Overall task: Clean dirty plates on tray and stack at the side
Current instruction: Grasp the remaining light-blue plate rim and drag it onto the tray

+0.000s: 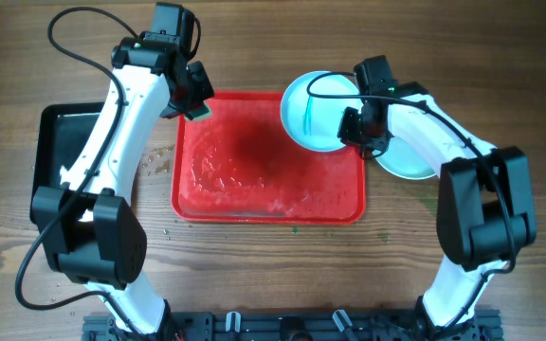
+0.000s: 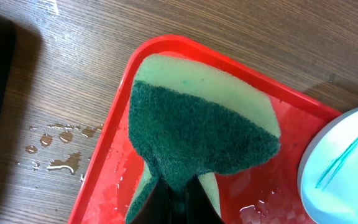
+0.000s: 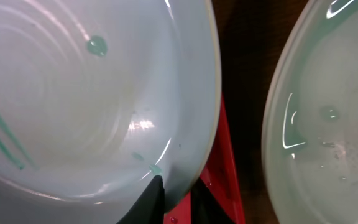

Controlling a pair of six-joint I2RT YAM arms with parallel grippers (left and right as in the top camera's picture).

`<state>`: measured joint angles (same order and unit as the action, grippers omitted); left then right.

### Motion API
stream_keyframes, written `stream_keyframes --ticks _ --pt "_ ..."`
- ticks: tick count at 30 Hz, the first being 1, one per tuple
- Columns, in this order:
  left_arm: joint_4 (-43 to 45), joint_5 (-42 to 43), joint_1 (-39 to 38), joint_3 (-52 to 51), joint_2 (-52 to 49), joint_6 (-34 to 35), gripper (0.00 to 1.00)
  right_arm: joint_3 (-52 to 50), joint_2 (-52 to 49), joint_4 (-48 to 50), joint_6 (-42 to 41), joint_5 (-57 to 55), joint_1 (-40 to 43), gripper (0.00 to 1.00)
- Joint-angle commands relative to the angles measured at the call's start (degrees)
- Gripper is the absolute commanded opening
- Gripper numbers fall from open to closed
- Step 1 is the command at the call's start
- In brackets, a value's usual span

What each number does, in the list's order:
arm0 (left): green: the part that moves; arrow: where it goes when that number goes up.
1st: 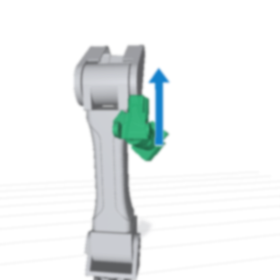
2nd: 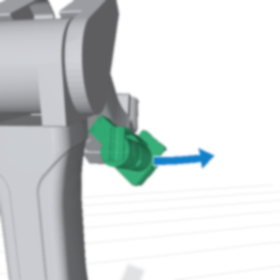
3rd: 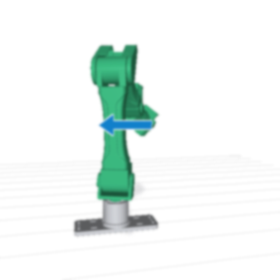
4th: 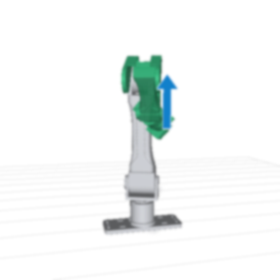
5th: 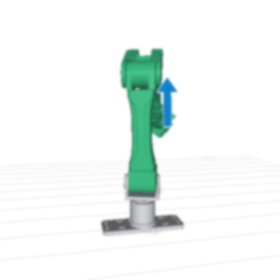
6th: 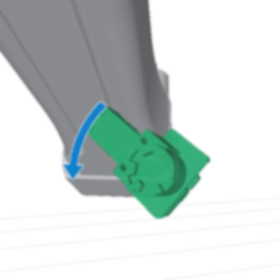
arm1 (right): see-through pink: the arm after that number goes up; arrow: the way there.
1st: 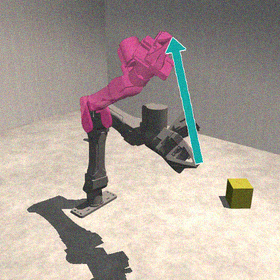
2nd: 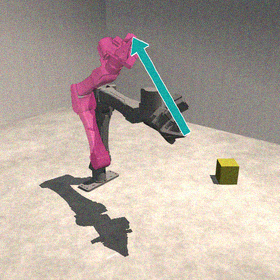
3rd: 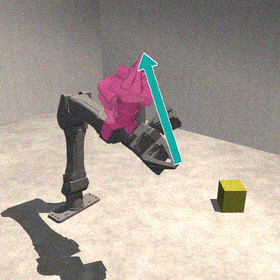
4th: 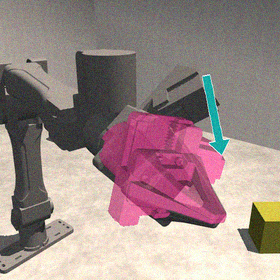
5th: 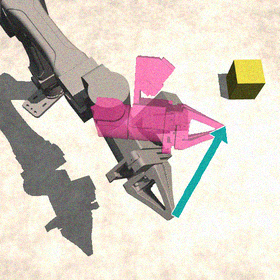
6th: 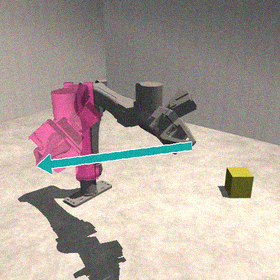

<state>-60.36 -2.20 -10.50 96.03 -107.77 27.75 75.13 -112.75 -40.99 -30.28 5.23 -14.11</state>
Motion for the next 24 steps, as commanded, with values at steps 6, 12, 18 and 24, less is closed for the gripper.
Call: stream_keyframes --ticks 6,12,18,24 --pt "1.03 0.22 -0.11 -0.42 -0.15 -0.50 0.04 0.24 -1.05 -2.78 14.38 6.82 -3.21 0.04" --pt "1.01 0.24 -0.11 -0.42 -0.79 -0.50 0.04 0.42 -0.09 -8.28 21.31 9.53 -8.39 0.06" --pt "1.03 0.22 -0.11 -0.42 -0.79 -0.52 0.04 1.79 -0.24 2.62 33.31 7.26 -8.33 0.50" --pt "1.01 0.24 -0.11 -0.42 -0.79 -0.52 0.04 1.79 -3.80 7.65 40.83 7.91 -8.83 0.46"
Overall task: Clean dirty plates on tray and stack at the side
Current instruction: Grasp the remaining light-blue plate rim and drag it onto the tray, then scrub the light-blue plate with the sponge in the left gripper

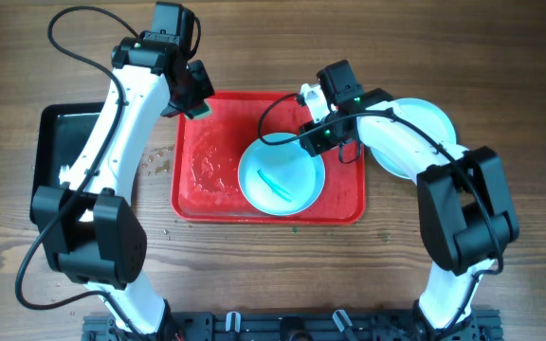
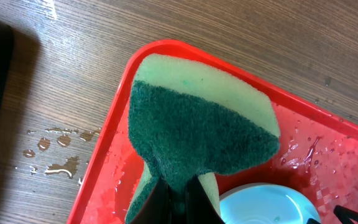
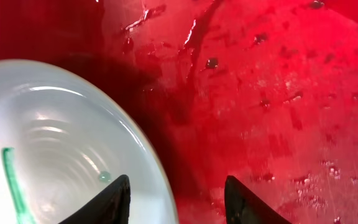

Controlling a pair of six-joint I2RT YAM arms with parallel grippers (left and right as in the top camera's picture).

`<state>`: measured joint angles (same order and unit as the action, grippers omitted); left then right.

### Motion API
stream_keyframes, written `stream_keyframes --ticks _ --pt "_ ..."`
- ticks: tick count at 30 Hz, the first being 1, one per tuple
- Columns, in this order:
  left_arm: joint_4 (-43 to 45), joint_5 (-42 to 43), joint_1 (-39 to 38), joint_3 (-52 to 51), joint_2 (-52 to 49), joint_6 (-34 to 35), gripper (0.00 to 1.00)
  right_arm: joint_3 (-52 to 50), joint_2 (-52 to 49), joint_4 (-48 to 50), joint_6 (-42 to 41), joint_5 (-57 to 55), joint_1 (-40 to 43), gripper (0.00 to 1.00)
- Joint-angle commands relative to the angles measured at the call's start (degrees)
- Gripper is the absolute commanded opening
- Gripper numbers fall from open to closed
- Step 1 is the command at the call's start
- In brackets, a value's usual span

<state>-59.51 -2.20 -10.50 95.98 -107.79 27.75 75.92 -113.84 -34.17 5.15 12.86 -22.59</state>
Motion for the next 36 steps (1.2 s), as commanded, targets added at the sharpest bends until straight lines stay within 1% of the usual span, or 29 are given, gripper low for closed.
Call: stream_keyframes --ticks 1,2,5,6,7,9,12,14,17,18,19,21,23,26,28,29,32,36 --pt "0.15 0.24 -0.11 -0.37 -0.76 -0.50 0.04 0.98 -2.99 1.14 5.35 0.33 -0.35 0.40" --pt "0.15 0.24 -0.11 -0.37 -0.76 -0.50 0.04 0.98 -3.48 1.27 5.38 0.31 -0.35 0.32" --pt "0.17 0.24 -0.11 -0.37 -0.76 -0.50 0.04 0.63 -4.63 0.07 5.33 0.33 -0.35 0.19" --pt "0.17 0.24 -0.11 -0.37 -0.76 -0.50 0.04 0.63 -4.72 -0.74 5.11 0.31 -0.35 0.06" --pt "0.17 0.24 -0.11 -0.37 -0.76 -0.50 0.04 0.63 -4.72 -1.42 4.61 0.33 -0.35 0.04" --pt "0.17 0.24 -0.11 -0.37 -0.76 -0.50 0.04 0.90 -4.09 -2.75 0.79 0.26 -0.33 0.04" --pt "0.22 0.22 -0.11 -0.37 -0.76 -0.50 0.04 3.19 -2.19 -5.44 -12.13 0.26 -0.33 0.04" --pt "0.28 0.24 -0.11 -0.37 -0.76 -0.50 0.04 3.80 -1.97 -5.84 -26.18 0.52 -0.28 0.04" --pt "0.17 0.24 -0.11 -0.37 -0.76 -0.52 0.04 3.30 -2.03 -4.74 -38.34 0.48 -0.46 0.04" --pt "0.17 0.24 -0.11 -0.37 -0.76 -0.52 0.04 2.84 -2.21 -3.39 -39.89 0.46 -0.74 0.04" --pt "0.17 0.24 -0.13 -0.37 -0.76 -0.52 0.04 1.95 -2.34 -1.55 -40.19 0.48 -1.11 0.04" --pt "0.17 0.28 -0.33 -0.44 -0.76 -0.57 0.04 1.36 -2.64 -0.96 -41.86 0.48 -1.29 0.04" --pt "1.11 2.95 -1.44 -1.01 -0.76 -7.23 0.04 1.31 -3.02 -0.44 -42.77 0.52 -1.29 0.04" --pt "3.39 7.26 -2.93 -1.70 -1.07 -14.56 0.04 1.31 -3.06 -0.11 -41.38 1.16 -1.36 0.04" --pt "5.44 12.15 -4.42 -1.88 -2.54 -22.51 0.04 1.31 -3.06 0.44 -40.39 2.05 -1.36 0.04" --pt "5.88 12.87 -4.85 -1.92 -3.06 -24.02 0.04 1.31 -3.06 0.57 -40.02 2.23 -1.36 0.04" --pt "6.82 13.77 -6.21 -1.92 -6.29 -27.10 0.04 1.31 -3.06 0.72 -40.04 2.25 -1.36 0.04" --pt "7.23 13.73 -7.56 -1.92 -11.91 -27.36 0.04 1.31 -3.06 0.70 -39.78 2.25 -1.36 0.04"
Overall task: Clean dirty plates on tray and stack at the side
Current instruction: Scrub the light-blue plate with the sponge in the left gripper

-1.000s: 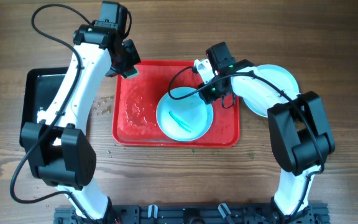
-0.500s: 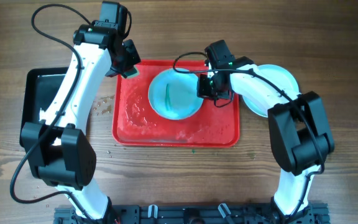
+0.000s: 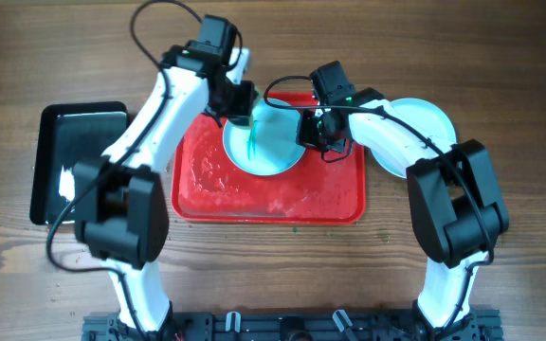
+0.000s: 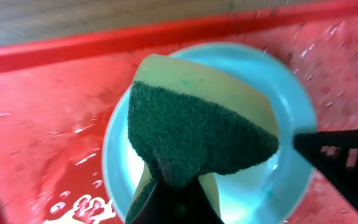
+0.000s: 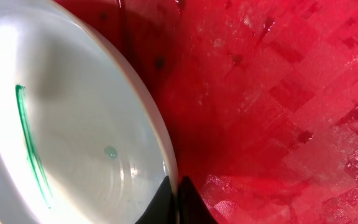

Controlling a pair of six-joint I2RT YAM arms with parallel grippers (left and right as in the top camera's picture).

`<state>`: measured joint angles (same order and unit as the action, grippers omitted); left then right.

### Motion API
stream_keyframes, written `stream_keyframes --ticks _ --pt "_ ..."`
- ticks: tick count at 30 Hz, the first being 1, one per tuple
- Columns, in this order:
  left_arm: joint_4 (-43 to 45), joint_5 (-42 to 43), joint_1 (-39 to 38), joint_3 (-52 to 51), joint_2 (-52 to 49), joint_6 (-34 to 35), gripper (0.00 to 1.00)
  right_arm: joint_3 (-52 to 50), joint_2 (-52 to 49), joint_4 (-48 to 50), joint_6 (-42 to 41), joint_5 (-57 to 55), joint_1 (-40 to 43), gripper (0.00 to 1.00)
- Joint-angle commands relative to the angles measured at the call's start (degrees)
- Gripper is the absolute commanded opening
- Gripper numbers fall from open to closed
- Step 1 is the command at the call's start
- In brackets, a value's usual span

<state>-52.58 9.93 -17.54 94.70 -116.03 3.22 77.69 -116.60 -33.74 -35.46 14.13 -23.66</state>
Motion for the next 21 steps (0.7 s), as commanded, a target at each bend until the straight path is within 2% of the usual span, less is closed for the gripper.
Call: stream_keyframes --ticks 1,8,11,13,15,18,21 --pt "0.31 1.60 -0.52 -0.63 -4.90 -2.84 0.04 -0.46 -0.31 0.26 0.87 0.98 -0.28 0.04" --pt "-3.34 3.43 -0.74 -0.70 -10.64 -3.10 0.04 -0.46 -0.31 0.28 0.96 0.98 -0.28 0.04" --pt "-8.66 8.68 -1.42 -0.70 -10.73 -7.45 0.04 -0.46 -0.31 0.31 0.98 1.01 -0.28 0.04" --pt "-12.44 15.23 -2.16 -0.70 -10.73 -12.96 0.04 -0.46 -0.31 0.35 0.96 1.03 -0.28 0.04" --pt "-13.53 17.70 -2.71 -0.70 -10.73 -15.28 0.04 -0.46 -0.31 0.37 0.96 1.22 -0.28 0.04" --pt "-8.94 17.27 -3.23 -0.70 -10.73 -13.62 0.04 -0.46 -0.31 0.28 0.98 1.20 -0.28 0.04" --pt "0.22 8.52 -3.15 -0.70 -10.73 -5.25 0.04 -0.46 -0.31 0.31 0.98 1.20 -0.28 0.04"
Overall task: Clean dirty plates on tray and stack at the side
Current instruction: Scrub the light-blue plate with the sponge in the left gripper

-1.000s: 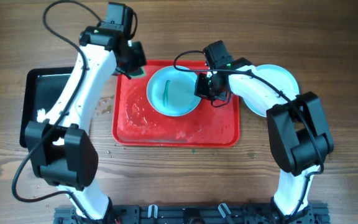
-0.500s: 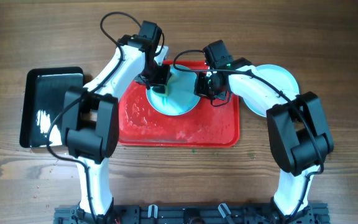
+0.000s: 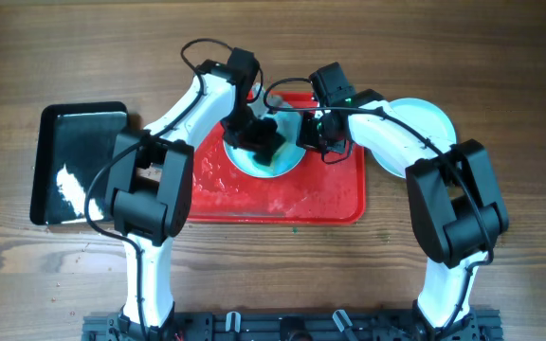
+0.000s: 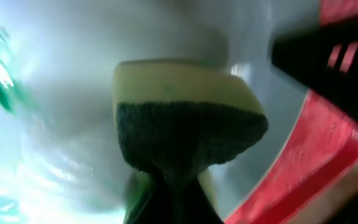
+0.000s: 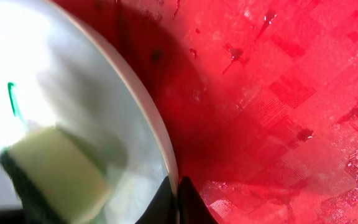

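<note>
A pale blue plate (image 3: 275, 163) with a green smear (image 5: 14, 99) lies on the red tray (image 3: 330, 194), in its upper middle. My right gripper (image 5: 174, 190) is shut on the plate's right rim. My left gripper (image 4: 173, 202) is shut on a yellow and green sponge (image 4: 185, 118), which rests against the plate's inside (image 4: 55, 137). In the right wrist view the sponge (image 5: 61, 168) sits low on the plate's face. From overhead the left gripper (image 3: 259, 134) hides much of the plate.
A second pale plate (image 3: 427, 121) lies on the wood right of the tray, partly under my right arm. A black tray (image 3: 64, 142) holding some liquid stands at the left. Water wets the red tray's floor (image 5: 278, 93).
My left gripper with the sponge was above the plate's upper left part; now it is down against the plate's inside, close to my right gripper. The right gripper and plate have stayed put.
First my right gripper held the plate tilted at the tray's upper right, and my left held the sponge at the upper left corner. Then the plate lay mid-tray beside the open right gripper. Then the right was shut on its rim, sponge above. Now the sponge touches the plate.
</note>
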Controlling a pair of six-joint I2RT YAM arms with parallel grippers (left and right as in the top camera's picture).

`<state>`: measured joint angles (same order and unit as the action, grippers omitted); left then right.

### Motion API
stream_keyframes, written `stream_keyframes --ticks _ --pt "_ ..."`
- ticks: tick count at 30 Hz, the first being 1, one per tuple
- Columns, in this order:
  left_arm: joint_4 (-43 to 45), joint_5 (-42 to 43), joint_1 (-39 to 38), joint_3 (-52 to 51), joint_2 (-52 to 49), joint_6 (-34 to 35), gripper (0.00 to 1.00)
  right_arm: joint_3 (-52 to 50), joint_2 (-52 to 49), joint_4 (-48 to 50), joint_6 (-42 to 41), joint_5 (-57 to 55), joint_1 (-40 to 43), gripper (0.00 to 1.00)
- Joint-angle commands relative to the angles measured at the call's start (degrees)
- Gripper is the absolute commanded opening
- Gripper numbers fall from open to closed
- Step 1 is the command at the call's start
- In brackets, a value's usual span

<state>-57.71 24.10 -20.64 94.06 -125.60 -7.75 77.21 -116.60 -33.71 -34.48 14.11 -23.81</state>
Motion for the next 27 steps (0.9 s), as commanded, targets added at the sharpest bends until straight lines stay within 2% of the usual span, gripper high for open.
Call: stream_keyframes --ticks 1,3,6,11,13,14,17,18,21,26,27 --pt "7.91 -9.09 -0.09 -0.07 -1.16 7.80 0.04 0.02 -0.31 0.28 -0.02 1.22 -0.13 0.04" --pt "12.72 -19.56 -0.09 -0.09 -1.16 13.16 0.04 0.02 -0.31 0.26 0.00 1.20 -0.13 0.04" --pt "13.79 -33.07 -0.09 -0.09 -1.16 19.93 0.04 0.02 -0.31 0.26 0.00 1.20 -0.13 0.05" --pt "5.33 -34.86 -0.11 -0.09 -1.18 21.94 0.04 0.02 -0.31 0.28 -0.02 1.20 -0.13 0.04" --pt "1.40 -29.53 -0.13 -0.09 -1.18 19.19 0.04 0.02 -0.31 0.26 0.02 1.20 -0.13 0.04" --pt "-0.59 -23.78 -0.13 -0.09 -1.18 15.19 0.04 0.02 -0.31 0.26 0.00 1.20 -0.13 0.04" --pt "-7.19 0.90 -0.15 -0.09 -1.18 -1.64 0.04 0.02 -0.31 0.31 -0.04 1.20 -0.13 0.04" --pt "-8.20 4.70 -0.13 -0.09 -1.18 -4.17 0.04 0.02 -0.31 0.31 -0.07 1.20 -0.13 0.04" --pt "-6.95 6.99 -0.15 -0.09 -1.18 -5.40 0.04 0.02 -0.31 0.31 -0.15 1.22 -0.13 0.04" --pt "3.32 6.86 -0.13 -0.09 -1.18 -5.27 0.04 0.02 -0.31 0.26 -0.04 1.22 -0.13 0.04" --pt "7.30 3.82 -0.13 -0.09 -1.18 -2.29 0.04 0.02 -0.31 0.26 -0.04 1.22 -0.13 0.04"
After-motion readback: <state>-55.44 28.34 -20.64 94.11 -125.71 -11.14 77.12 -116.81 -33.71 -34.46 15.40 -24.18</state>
